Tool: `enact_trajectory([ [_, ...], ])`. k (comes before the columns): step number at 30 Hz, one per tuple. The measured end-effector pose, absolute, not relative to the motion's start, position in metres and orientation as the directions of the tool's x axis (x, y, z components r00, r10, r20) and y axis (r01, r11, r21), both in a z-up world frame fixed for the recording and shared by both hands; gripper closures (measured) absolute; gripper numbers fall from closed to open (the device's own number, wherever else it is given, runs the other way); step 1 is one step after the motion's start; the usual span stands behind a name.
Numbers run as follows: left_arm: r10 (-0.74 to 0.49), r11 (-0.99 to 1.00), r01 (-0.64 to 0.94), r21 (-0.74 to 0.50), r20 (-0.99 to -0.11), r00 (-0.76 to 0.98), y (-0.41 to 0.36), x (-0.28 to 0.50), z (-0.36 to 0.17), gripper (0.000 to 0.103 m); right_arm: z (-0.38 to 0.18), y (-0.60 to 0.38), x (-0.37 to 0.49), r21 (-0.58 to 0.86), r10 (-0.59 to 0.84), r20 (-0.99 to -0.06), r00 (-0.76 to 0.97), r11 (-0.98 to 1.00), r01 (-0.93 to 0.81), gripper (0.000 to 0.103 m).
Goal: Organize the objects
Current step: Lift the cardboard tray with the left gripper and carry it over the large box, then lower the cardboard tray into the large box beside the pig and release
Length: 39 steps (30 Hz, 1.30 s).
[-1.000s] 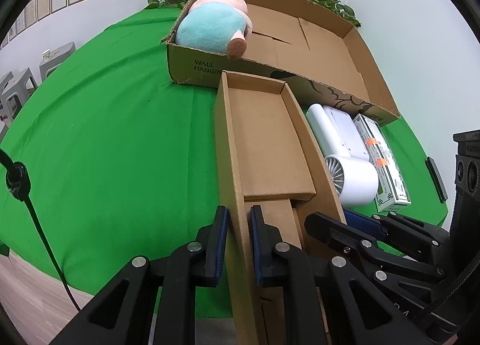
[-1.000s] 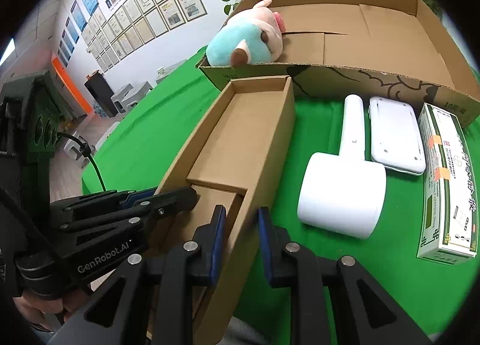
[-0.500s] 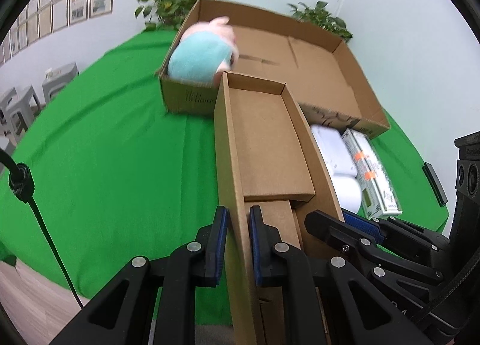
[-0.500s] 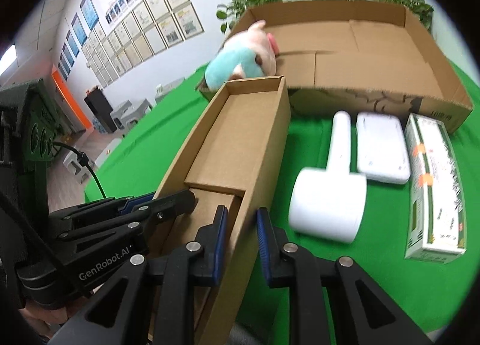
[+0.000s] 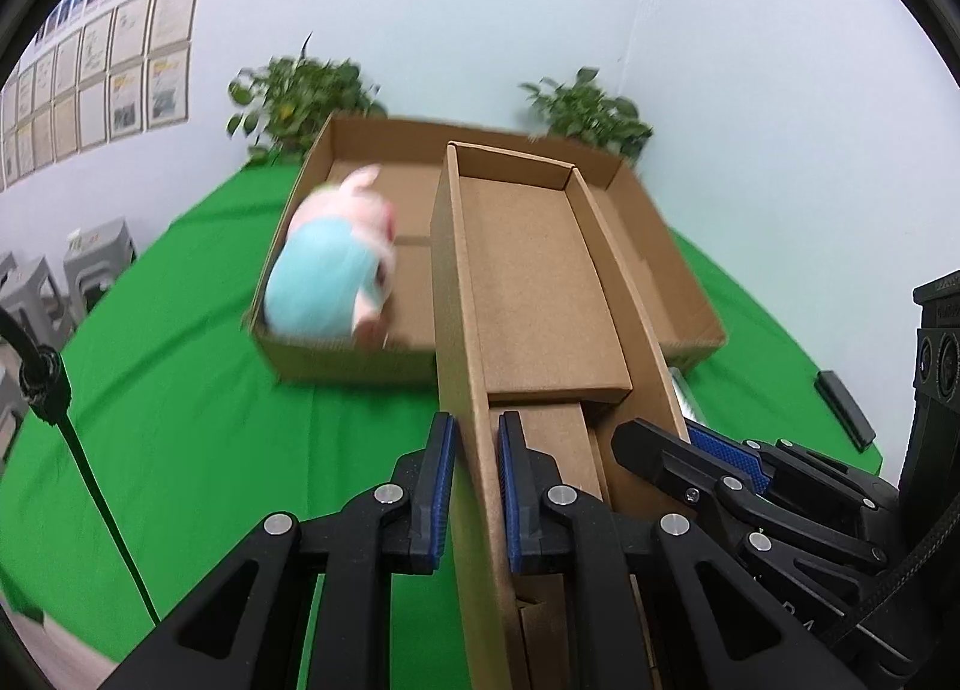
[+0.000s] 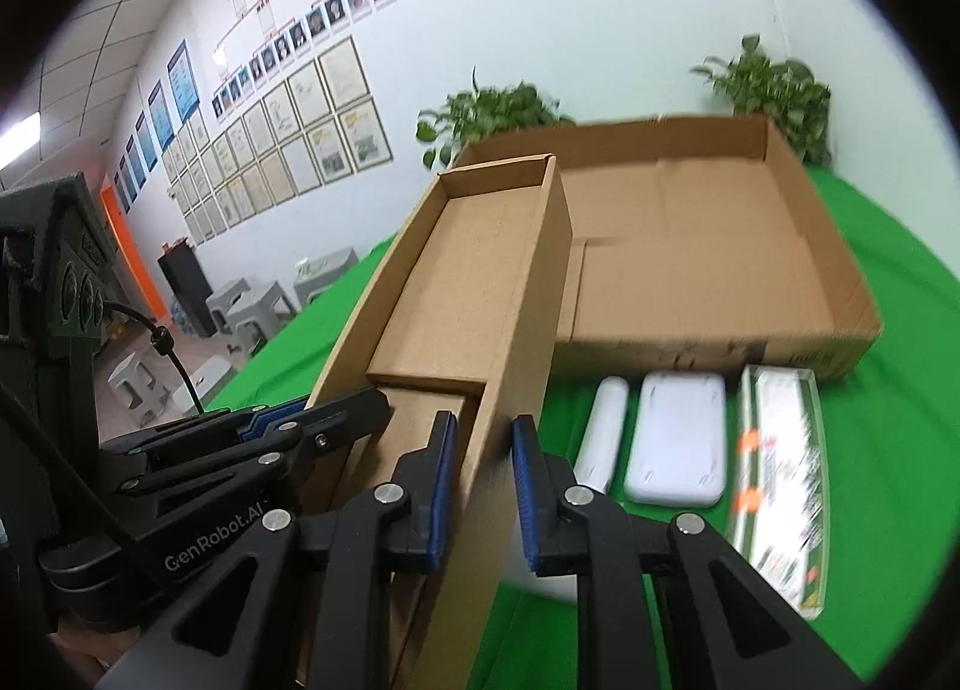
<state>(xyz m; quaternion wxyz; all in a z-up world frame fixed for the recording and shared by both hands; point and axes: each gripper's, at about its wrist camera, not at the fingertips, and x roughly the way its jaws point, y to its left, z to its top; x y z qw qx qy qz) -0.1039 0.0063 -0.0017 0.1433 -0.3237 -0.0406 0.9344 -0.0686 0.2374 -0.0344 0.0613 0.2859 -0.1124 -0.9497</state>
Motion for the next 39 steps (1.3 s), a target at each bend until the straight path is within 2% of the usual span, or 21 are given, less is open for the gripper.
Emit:
enact_trajectory([
  [9,0.31,-0.95,-0.287,-0.124,-0.491,-0.814,0.029,-0.146,0.059,0.093,0.01,0.263,-0.096,0.209,-0.128,-0.426,-0.895,-0.977,0.04,0.085],
  [19,0.312,-0.949,-0.302,-0.093,-0.433,-0.846,0.044,-0.204,0.11,0.093,0.043,0.285,-0.136,0.178,-0.108,-0.375,-0.921,-0.983,0.043,0.085],
  [28,0.287,-0.955,-0.289,-0.065,-0.445,-0.848,0.043,-0.277,0.126,0.093,0.049,0.297,-0.192,0.178,-0.112,-0.387,-0.915,-0.983,0.045,0.086],
  [39,0.242,-0.968,-0.231,-0.094,-0.58,-0.778,0.031,-0.359,0.057,0.093,-0.002,0.306,-0.255,0.221,-0.152,-0.502,-0.852,-0.974,0.044,0.086],
])
